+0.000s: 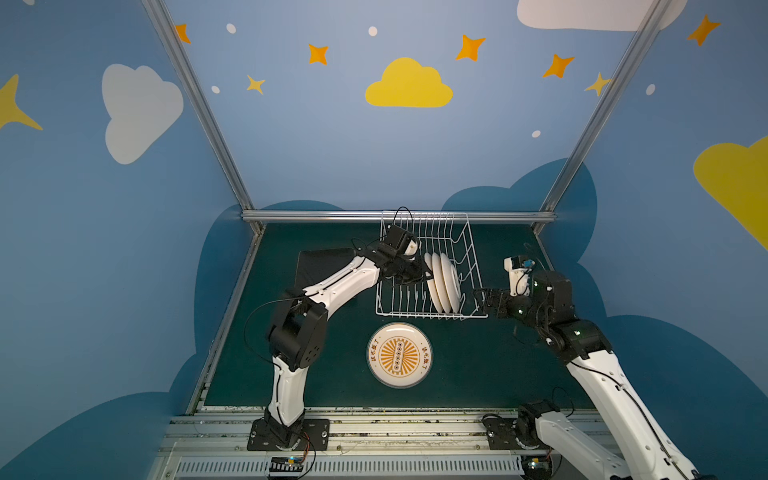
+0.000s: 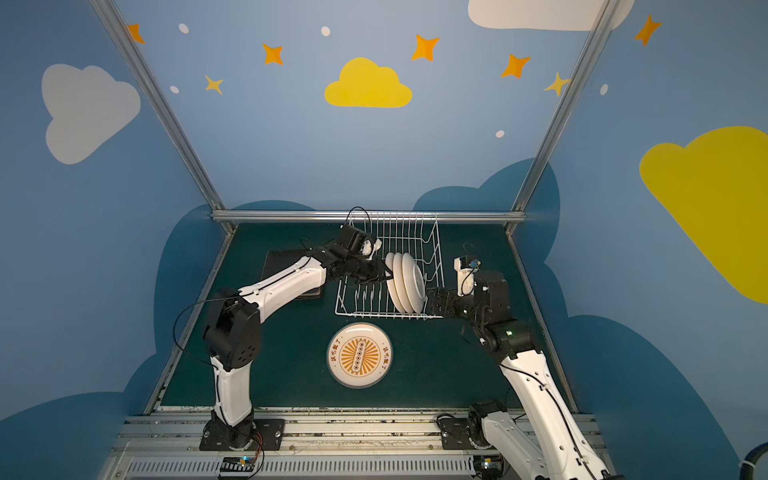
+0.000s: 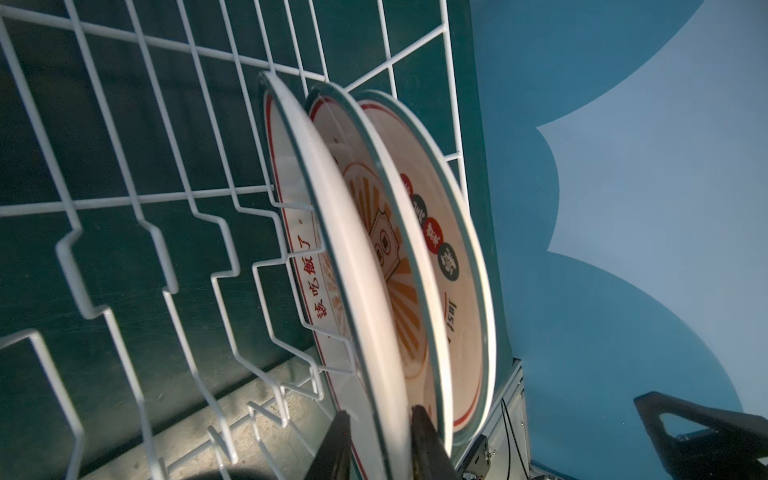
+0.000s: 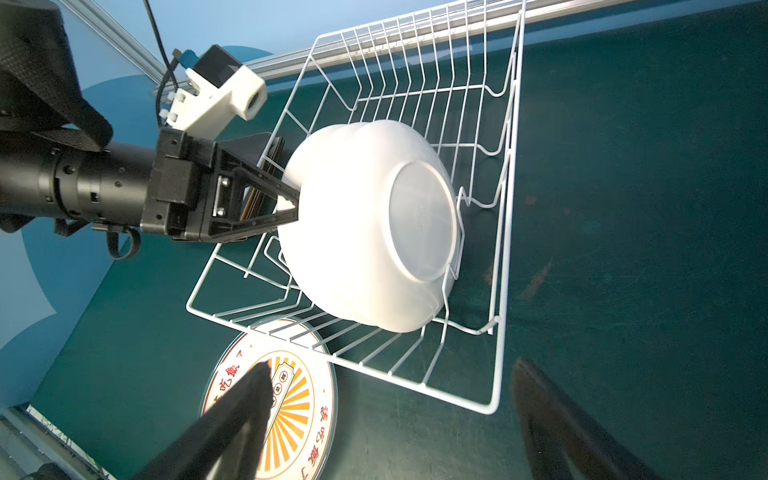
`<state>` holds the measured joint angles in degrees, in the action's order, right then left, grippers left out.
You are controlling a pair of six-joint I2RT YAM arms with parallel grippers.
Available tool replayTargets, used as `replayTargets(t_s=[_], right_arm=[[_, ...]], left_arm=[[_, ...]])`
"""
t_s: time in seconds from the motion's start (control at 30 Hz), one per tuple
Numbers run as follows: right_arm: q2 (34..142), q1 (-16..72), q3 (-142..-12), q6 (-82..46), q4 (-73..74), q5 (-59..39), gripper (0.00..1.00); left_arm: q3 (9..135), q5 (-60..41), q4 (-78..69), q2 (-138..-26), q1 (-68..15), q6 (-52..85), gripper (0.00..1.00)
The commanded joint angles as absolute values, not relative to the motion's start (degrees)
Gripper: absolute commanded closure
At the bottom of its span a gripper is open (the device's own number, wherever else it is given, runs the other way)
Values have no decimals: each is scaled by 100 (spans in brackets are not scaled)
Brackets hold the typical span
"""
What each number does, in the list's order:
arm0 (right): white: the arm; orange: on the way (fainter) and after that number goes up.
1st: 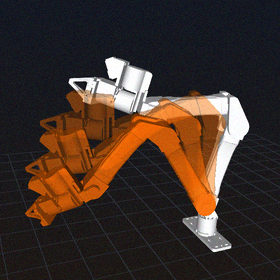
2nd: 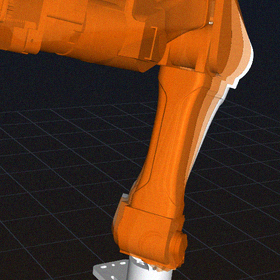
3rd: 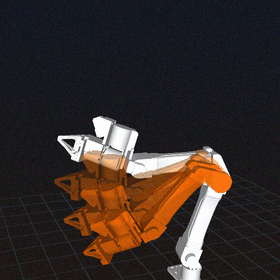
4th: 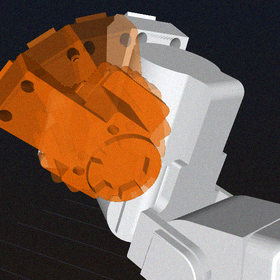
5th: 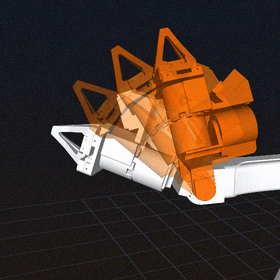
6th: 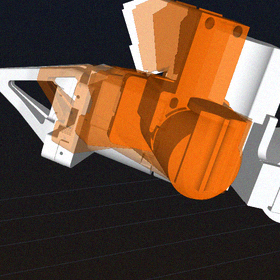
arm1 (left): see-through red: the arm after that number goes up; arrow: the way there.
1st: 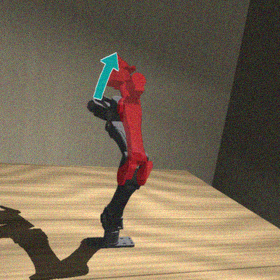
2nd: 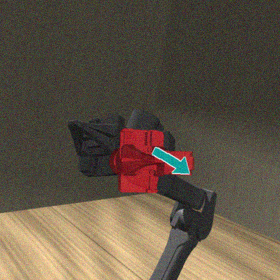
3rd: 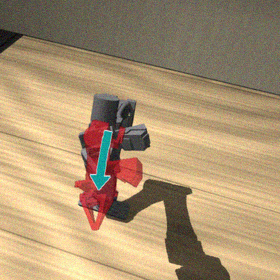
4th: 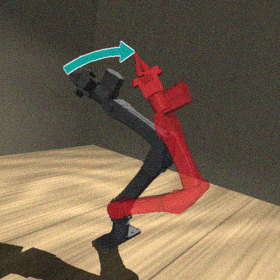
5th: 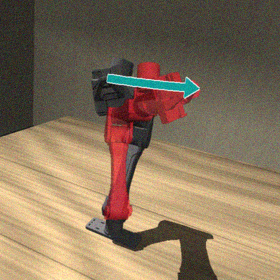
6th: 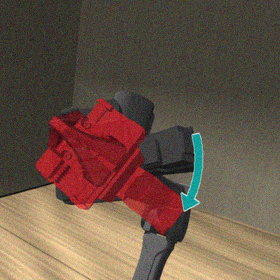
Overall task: Unload the plates from the dish rack
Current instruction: 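Grasp the outermost printed plate's rim with the left gripper and lift it upward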
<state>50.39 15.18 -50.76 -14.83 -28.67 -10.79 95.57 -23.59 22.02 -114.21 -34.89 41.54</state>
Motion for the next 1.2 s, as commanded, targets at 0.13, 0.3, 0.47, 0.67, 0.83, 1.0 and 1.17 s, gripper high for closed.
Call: replayTargets(t_s=[0.13, 0.3, 0.47, 0.67, 0.83, 1.0, 1.17], right_arm=[[5089, 1468, -5063, -1524, -2714, -1200, 11], [5045, 1434, -5063, -1494, -2733, -1185, 11], [5039, 1400, -5084, -1485, -2742, -1195, 10], [5043, 1389, -5100, -1484, -2760, -1204, 11], [5054, 1379, -5106, -1494, -2733, -1248, 10], [5071, 1371, -5124, -1476, -2703, -1265, 11], [5162, 1362, -5191, -1516, -2685, -1331, 10]], left_arm=[[9844, -2255, 2301, -11664, -3538, 4359, 79], [10002, -2184, 2430, -11713, -3584, 4454, 81], [9906, -2179, 2278, -11757, -3621, 4776, 88], [9905, -2289, 2089, -11875, -3629, 5064, 96], [9945, -2312, 1948, -11863, -3628, 5268, 97], [10154, -2374, 2149, -11826, -3624, 5201, 97], [10098, -2352, 2209, -11570, -3603, 5132, 97]])
